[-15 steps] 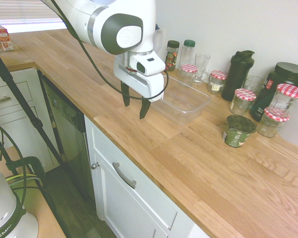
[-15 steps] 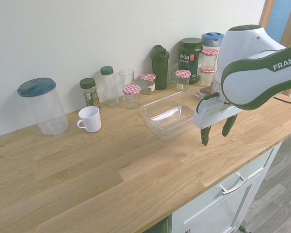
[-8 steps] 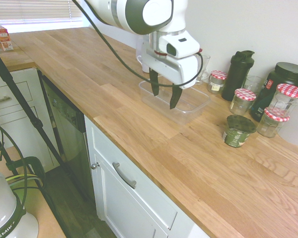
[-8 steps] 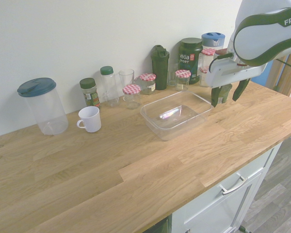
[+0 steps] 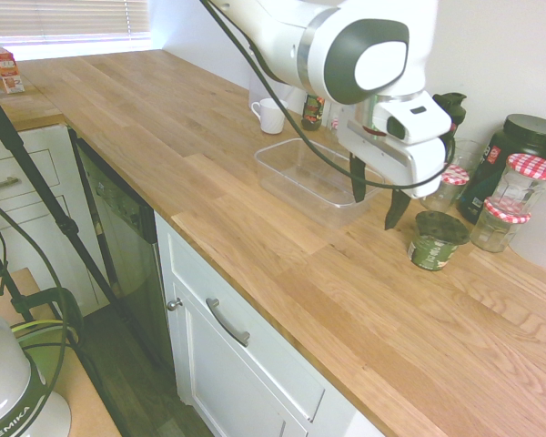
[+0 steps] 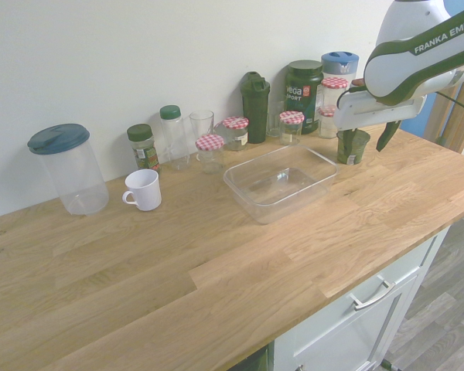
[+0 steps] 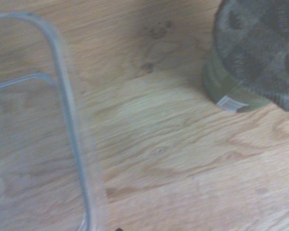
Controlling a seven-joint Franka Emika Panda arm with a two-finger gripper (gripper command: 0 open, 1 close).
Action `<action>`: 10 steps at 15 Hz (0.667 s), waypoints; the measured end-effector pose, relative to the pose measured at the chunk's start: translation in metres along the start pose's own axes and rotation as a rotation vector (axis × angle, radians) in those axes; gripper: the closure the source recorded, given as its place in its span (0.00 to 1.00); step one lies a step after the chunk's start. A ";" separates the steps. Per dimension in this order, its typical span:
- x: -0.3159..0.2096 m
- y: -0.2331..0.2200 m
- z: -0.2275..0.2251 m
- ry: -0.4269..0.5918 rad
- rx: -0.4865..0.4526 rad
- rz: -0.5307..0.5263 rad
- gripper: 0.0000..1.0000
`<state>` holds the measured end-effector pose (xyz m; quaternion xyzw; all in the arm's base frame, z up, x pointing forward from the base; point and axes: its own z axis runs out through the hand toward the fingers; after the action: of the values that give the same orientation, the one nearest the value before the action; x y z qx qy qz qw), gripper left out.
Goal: Put the cereal into the container
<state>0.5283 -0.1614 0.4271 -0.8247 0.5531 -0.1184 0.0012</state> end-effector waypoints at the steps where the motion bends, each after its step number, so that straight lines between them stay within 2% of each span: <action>1: 0.010 0.001 0.008 0.000 -0.006 0.017 0.00; 10: 0.052 -0.013 0.066 -0.004 -0.002 0.117 0.00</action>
<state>0.5722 -0.2123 0.3751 -0.7911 0.6006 -0.1156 0.0084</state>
